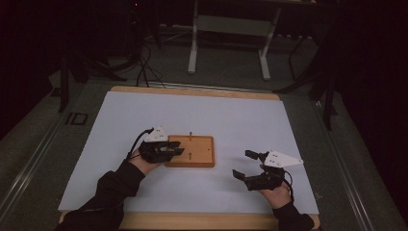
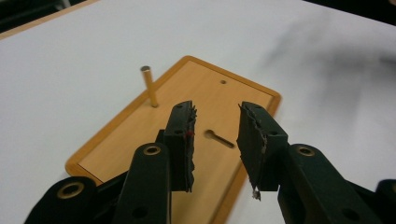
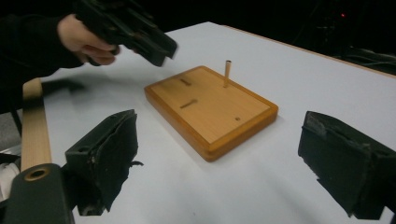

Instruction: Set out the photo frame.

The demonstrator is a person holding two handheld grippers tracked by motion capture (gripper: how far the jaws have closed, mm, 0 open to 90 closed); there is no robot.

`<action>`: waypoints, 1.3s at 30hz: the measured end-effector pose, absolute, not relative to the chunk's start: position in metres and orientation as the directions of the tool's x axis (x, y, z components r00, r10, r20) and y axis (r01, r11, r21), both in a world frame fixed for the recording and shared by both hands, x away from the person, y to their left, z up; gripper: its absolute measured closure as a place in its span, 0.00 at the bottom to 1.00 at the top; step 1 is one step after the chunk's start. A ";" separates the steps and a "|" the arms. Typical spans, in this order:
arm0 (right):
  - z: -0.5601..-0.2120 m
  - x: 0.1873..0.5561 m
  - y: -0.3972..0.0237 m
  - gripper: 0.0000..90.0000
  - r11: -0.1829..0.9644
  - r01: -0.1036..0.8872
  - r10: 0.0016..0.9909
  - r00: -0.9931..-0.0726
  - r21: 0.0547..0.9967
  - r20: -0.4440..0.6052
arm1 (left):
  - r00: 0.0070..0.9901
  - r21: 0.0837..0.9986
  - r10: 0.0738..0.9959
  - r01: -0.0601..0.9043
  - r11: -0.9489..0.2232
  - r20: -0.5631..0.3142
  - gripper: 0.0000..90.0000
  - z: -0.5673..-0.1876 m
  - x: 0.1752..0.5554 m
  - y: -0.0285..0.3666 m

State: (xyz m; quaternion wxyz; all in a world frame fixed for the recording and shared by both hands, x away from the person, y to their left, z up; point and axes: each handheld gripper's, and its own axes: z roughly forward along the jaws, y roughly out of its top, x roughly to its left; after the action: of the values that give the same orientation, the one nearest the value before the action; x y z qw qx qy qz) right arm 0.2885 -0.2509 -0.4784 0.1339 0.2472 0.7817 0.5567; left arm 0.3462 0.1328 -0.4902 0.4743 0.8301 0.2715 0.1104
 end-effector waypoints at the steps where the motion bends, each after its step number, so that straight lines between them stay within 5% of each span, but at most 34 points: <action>1: -0.478 0.289 -0.250 0.13 0.257 0.234 0.535 -0.842 0.938 0.064 | 0.826 0.849 0.558 0.349 -0.397 -0.079 0.73 -0.491 0.349 0.132; 29: -0.483 0.298 -0.222 0.15 0.331 0.233 0.473 -0.880 0.914 0.053 | 0.817 0.803 0.572 0.386 -0.455 -0.069 0.70 -0.505 0.415 0.103; 39: -0.484 0.299 -0.222 0.15 0.339 0.240 0.468 -0.882 0.910 0.058 | 0.808 0.790 0.587 0.394 -0.471 -0.053 0.81 -0.510 0.423 0.098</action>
State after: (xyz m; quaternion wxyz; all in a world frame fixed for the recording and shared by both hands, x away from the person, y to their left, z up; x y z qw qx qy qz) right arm 0.2990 -0.2225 -0.4842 0.1073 0.2182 0.8112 0.5318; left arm 0.4229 0.0985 -0.5097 0.4260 0.8499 0.2886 0.1137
